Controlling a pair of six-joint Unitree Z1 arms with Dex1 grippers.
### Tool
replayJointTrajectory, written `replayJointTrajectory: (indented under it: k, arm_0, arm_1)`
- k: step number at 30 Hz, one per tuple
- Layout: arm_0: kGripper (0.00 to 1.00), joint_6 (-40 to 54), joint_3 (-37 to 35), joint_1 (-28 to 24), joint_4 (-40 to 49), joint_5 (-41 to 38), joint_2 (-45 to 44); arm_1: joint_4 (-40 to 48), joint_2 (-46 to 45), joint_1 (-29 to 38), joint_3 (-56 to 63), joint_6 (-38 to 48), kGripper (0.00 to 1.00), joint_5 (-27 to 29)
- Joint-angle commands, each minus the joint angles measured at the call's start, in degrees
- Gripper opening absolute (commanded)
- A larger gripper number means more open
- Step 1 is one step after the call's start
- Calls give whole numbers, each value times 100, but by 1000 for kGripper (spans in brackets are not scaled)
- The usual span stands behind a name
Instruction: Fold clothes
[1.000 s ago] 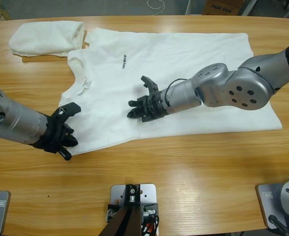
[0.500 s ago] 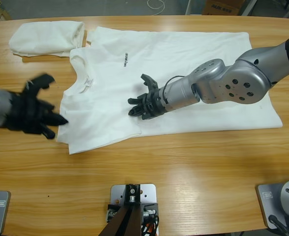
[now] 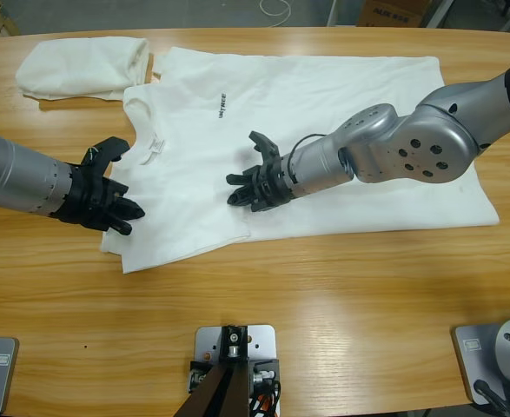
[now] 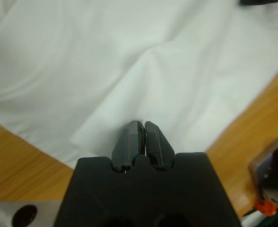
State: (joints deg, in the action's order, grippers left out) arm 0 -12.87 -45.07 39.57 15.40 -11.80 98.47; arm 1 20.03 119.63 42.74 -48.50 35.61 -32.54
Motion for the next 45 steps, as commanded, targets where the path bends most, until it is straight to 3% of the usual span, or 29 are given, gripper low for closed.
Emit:
replayJointTrajectory:
  k: [1,6,10,13,14,15,16,17,18,19,22,24,29,37,45]
  arm_0:
    - [0,336,270,-1206,-440,224,537]
    - [0,469,256,-1505,-461,245,626]
    - [0,422,233,-1531,-160,257,-465]
    - [0,402,161,-1501,284,225,-1379]
    - [0,394,108,-1450,511,182,-1634]
    - [0,339,73,-1382,752,155,-1887]
    - [19,188,79,-1288,970,152,-2140]
    - [361,58,96,-1165,1183,152,-2350]
    - [796,33,149,-979,1348,153,-2508]
    - [973,9,214,-733,1478,164,-2569]
    - [996,-181,272,-209,1793,361,-2443]
    - [996,-564,172,26,1937,628,-2267]
    - [996,-1825,-593,768,2118,1275,-1318]
    - [991,-3505,-1451,1607,1627,1403,647]
    - [981,-4011,-1400,1695,1494,1672,1264]
  arm_1:
    - [-306,-52,15,183,-120,0,37]
    - [-333,-168,15,280,-148,0,46]
    - [-333,-295,15,269,-199,0,111]
    - [-343,-848,81,233,-192,13,635]
    - [-352,-1061,85,210,-179,543,669]
    - [-396,-1307,85,199,-172,969,720]
    - [-570,-1602,85,167,-141,1000,915]
    - [-979,-1942,85,59,-113,1000,1310]
    - [-1595,-2267,110,-123,-105,1000,1804]
    - [-2252,-2538,148,-311,-107,1000,2351]
    - [-4569,-2991,173,-864,135,1000,3871]
    - [-5606,-3163,171,-963,432,1000,4434]
    - [-6837,-3209,-152,-1031,707,1000,4580]
    - [-6784,-2942,-956,-718,515,987,4233]
    - [-5490,-2411,-2153,206,309,987,3604]
